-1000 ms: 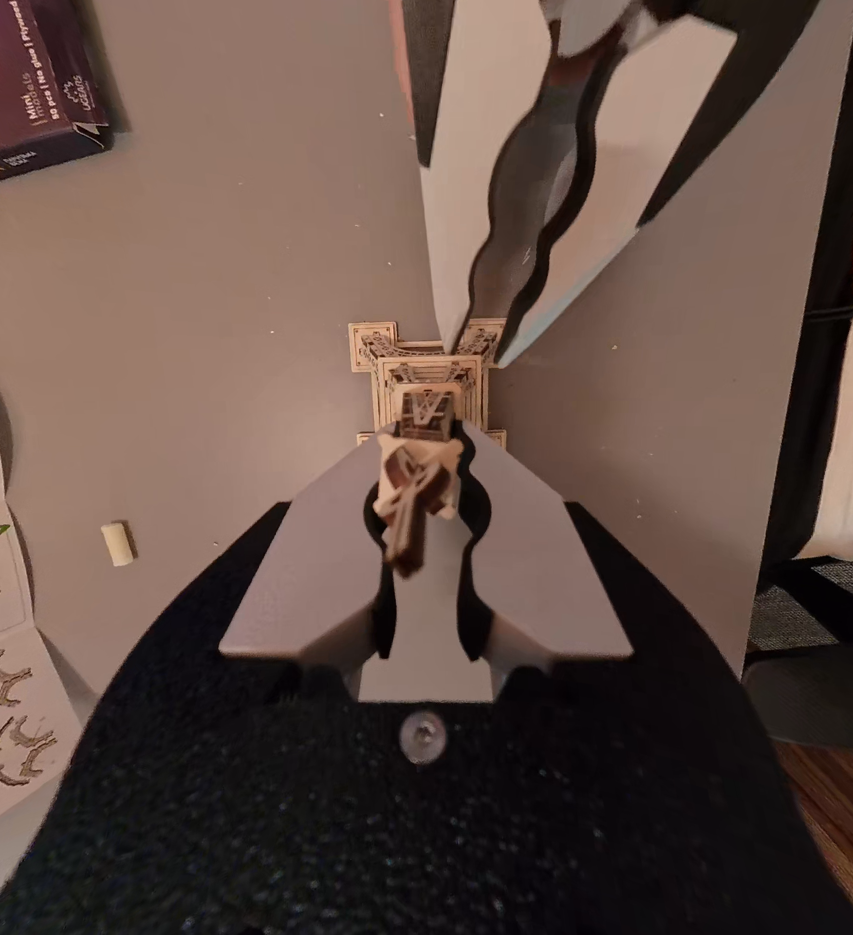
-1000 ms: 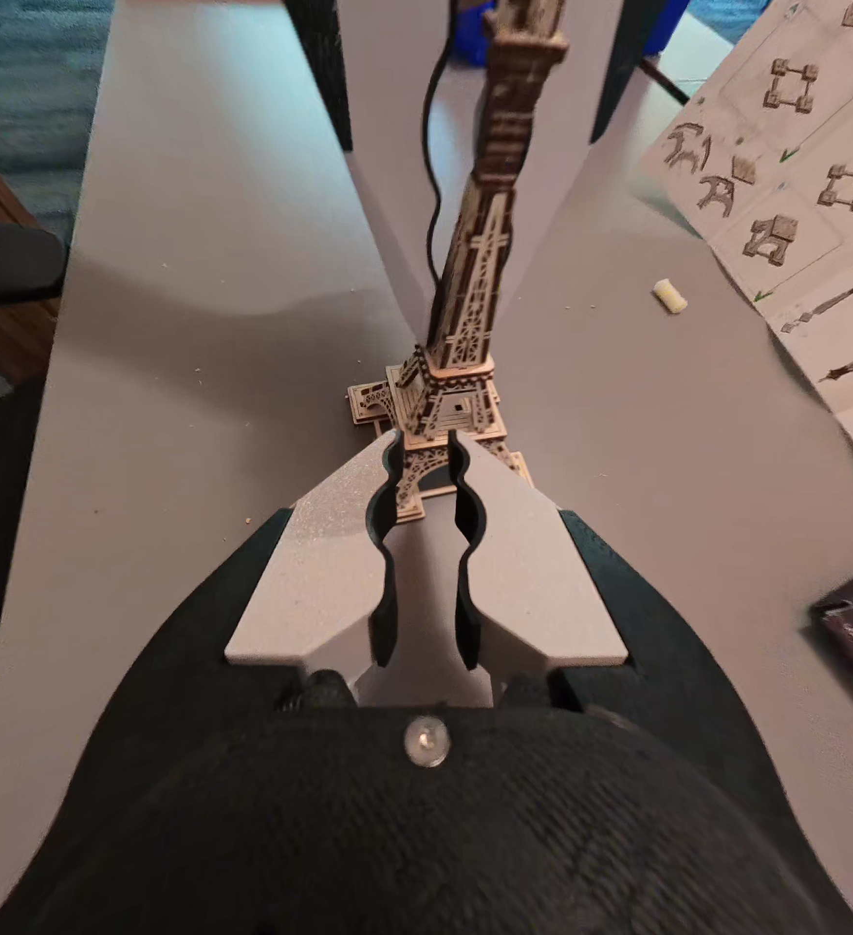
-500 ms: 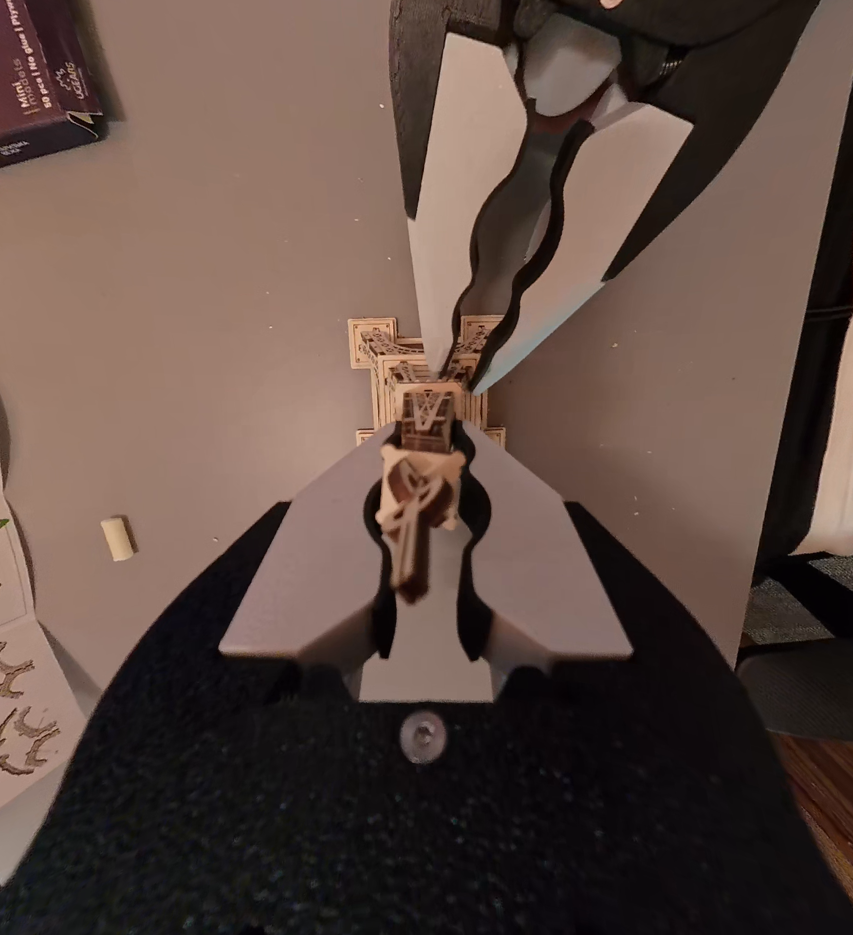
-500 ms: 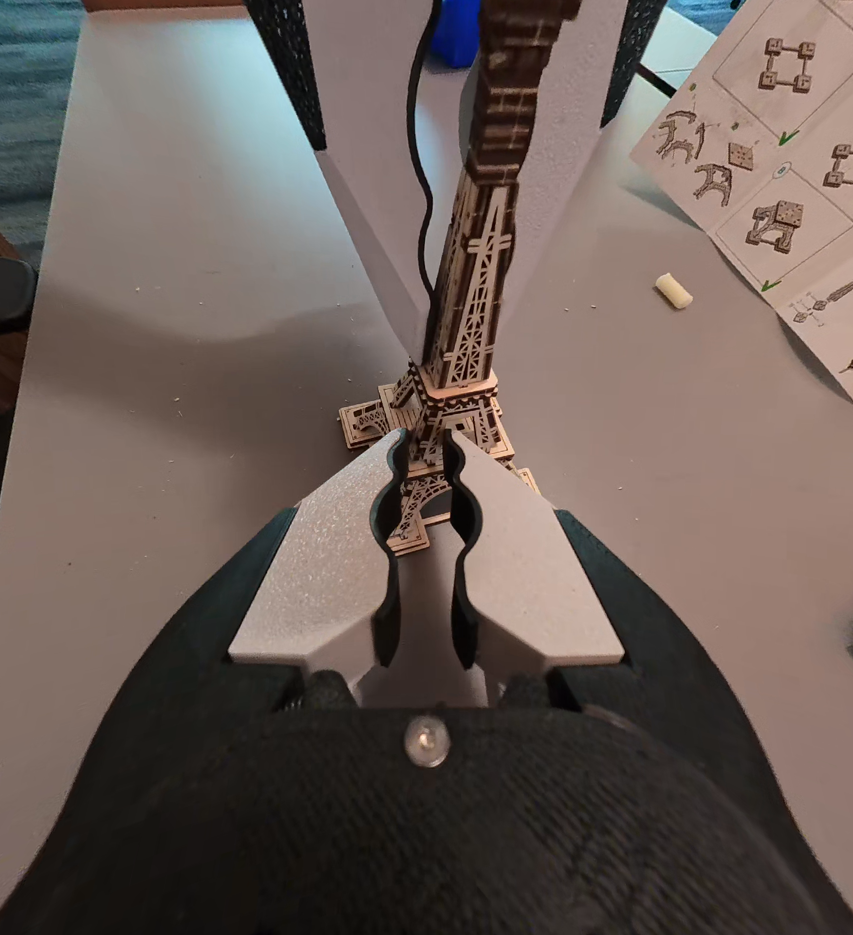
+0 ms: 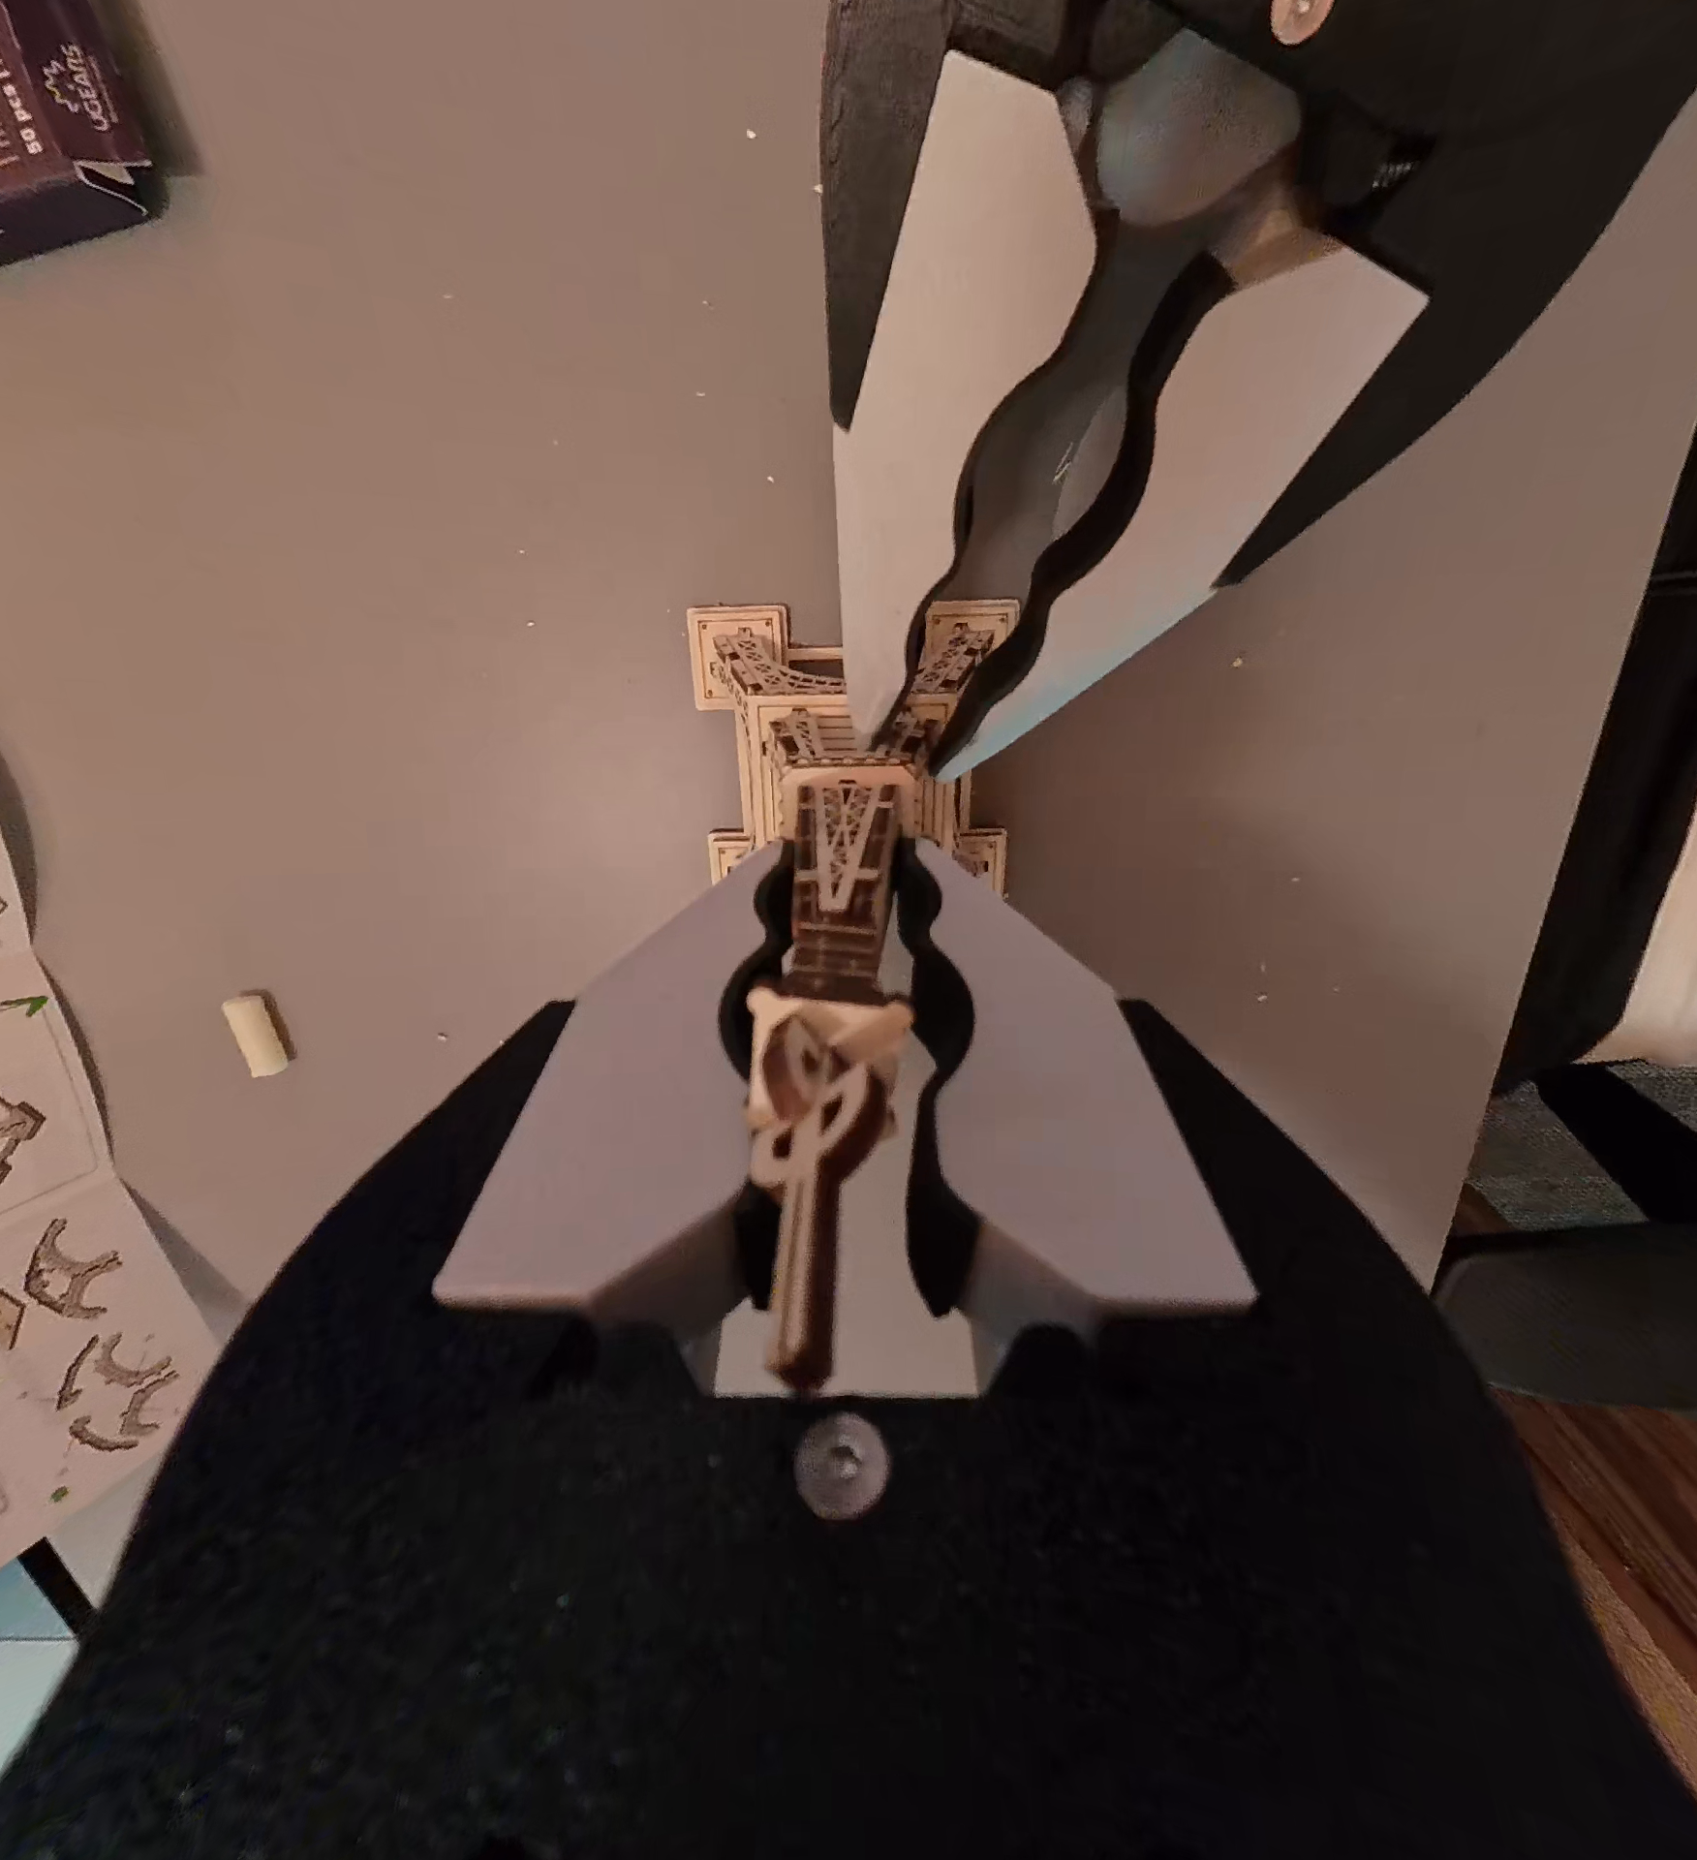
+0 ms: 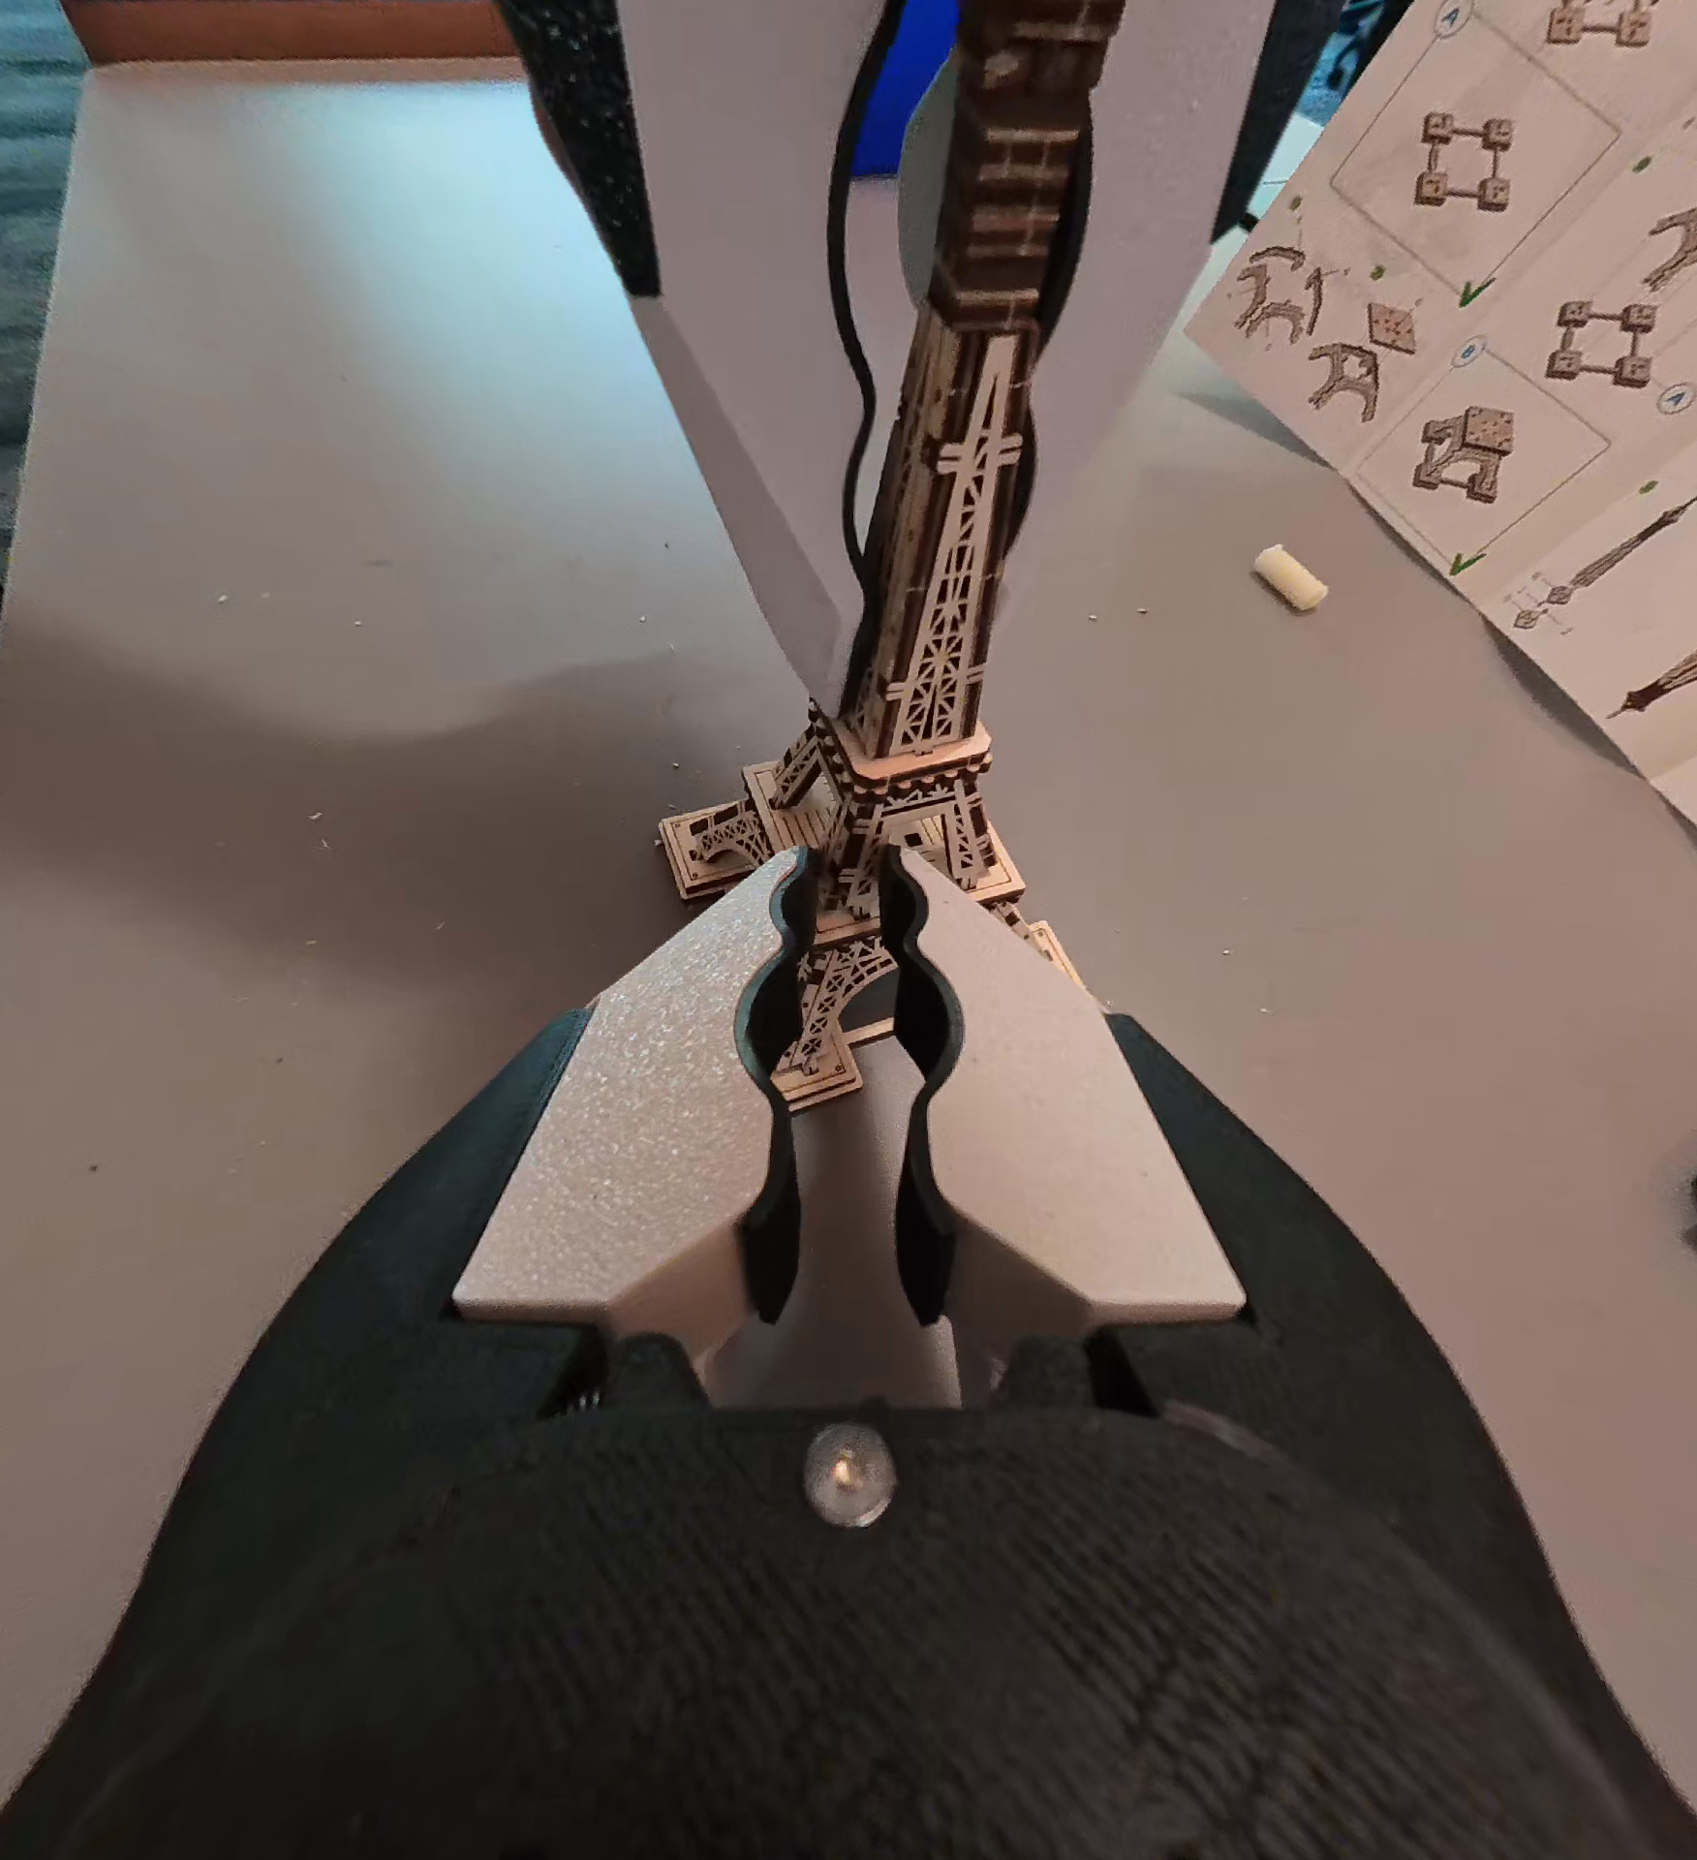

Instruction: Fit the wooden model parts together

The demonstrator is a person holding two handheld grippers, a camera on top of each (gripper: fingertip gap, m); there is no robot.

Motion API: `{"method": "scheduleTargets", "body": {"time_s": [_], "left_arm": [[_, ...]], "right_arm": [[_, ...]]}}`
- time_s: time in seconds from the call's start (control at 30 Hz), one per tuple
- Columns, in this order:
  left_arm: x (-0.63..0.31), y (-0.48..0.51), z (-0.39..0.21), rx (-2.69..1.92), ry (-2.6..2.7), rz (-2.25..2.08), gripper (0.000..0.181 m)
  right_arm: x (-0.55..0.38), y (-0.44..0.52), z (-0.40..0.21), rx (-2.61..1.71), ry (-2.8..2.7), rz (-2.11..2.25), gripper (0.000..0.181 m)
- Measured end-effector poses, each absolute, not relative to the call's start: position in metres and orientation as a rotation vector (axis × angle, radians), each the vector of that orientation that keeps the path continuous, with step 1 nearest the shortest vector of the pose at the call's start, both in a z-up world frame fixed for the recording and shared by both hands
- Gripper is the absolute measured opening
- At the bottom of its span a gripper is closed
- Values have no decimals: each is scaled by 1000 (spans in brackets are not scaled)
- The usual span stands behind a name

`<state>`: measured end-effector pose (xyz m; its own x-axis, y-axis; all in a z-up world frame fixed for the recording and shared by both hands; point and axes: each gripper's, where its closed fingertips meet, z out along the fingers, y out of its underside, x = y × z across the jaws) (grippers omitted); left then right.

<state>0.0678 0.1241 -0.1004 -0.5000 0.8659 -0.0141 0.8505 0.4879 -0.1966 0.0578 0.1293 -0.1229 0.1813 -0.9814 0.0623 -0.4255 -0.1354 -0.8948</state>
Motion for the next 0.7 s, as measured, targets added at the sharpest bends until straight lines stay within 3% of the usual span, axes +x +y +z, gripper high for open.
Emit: {"method": "scheduleTargets", "body": {"time_s": [0.7], "left_arm": [[60, 123, -89, -1522, -2516, 522, 24]], "right_arm": [[56, 132, -121, -1650, 1340, -820, 11]]}}
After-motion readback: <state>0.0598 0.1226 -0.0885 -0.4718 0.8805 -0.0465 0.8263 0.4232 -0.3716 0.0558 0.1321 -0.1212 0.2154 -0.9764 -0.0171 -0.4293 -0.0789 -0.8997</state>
